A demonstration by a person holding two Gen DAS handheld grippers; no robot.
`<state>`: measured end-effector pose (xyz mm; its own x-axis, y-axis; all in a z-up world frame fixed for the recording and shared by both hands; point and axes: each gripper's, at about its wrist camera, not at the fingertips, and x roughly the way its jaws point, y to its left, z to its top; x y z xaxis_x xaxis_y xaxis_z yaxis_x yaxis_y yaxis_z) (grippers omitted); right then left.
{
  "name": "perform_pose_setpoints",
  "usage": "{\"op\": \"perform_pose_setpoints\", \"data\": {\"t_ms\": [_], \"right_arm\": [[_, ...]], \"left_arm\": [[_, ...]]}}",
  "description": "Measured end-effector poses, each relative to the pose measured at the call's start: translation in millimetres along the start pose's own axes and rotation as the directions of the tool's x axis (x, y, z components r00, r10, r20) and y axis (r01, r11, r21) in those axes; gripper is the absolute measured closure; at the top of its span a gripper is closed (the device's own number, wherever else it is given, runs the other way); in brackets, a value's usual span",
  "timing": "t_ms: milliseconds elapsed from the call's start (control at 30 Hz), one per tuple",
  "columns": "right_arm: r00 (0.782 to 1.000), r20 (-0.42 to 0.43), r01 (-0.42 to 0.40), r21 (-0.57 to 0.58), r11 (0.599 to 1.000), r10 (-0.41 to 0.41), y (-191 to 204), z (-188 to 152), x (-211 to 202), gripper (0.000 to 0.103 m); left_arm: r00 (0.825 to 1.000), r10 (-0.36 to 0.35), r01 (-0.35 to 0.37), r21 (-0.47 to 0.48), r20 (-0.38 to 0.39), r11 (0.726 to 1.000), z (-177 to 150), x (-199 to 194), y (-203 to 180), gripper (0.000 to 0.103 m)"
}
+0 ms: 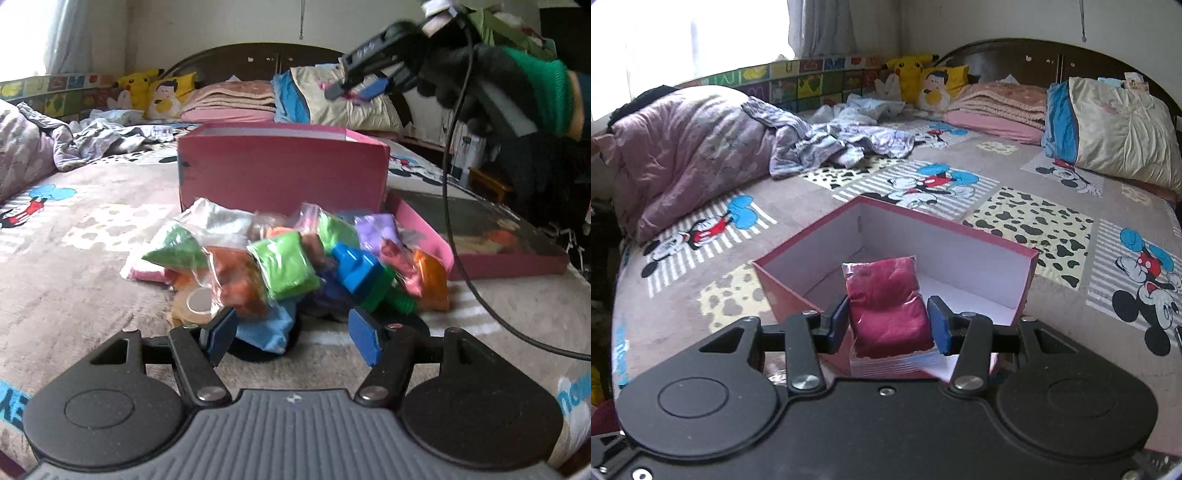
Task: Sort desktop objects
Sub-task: 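Lower the pink packet into the shoebox and open the right tool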
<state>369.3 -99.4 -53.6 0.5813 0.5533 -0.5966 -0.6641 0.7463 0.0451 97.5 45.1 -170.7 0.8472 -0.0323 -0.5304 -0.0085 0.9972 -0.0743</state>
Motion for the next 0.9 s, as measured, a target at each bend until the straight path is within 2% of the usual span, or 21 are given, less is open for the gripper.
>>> {"op": "perform_pose_setpoints", "data": {"t_ms": [467,900], "right_arm": [[0.994,-0.103,0.04,-0.049,0.998,-0.045,-6,27,60,0.058],[0.978,-0.19,0.068,-0.07,0.995,-0.08,-13,27,96,0.058]], "left_arm": [[0.999,0.022,-0.022,-0.023,0.023,1.0,27,-11,11,0.037],[0.999,0.039,-0.038,-0.034,0.032,0.999,37,-6,20,0.037]]}}
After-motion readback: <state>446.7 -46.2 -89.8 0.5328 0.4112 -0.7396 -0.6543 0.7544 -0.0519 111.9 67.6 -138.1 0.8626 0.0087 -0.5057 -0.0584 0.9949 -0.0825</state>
